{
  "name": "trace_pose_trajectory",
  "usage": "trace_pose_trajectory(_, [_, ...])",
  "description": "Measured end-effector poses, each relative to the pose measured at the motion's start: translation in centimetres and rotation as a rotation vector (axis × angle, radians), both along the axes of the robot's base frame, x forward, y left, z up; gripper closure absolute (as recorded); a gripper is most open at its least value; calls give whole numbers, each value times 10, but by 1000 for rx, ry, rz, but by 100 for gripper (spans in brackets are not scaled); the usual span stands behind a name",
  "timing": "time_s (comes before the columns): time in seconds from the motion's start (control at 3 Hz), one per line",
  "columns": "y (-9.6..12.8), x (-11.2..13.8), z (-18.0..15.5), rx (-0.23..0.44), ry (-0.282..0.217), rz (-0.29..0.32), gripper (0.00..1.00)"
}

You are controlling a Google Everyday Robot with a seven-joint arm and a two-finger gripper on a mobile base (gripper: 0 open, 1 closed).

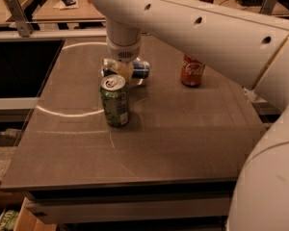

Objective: Knock redbull can over

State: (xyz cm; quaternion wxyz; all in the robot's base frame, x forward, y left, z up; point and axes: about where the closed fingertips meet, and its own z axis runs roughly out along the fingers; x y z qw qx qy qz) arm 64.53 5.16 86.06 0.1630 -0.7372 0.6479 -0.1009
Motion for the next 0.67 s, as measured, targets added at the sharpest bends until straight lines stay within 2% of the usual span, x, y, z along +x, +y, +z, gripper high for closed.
trace_pose_trajectory(0.33, [2, 6, -19, -7, 26, 10, 100])
trace_pose_trajectory(0.67, [3, 7, -21, -8, 29, 11, 86])
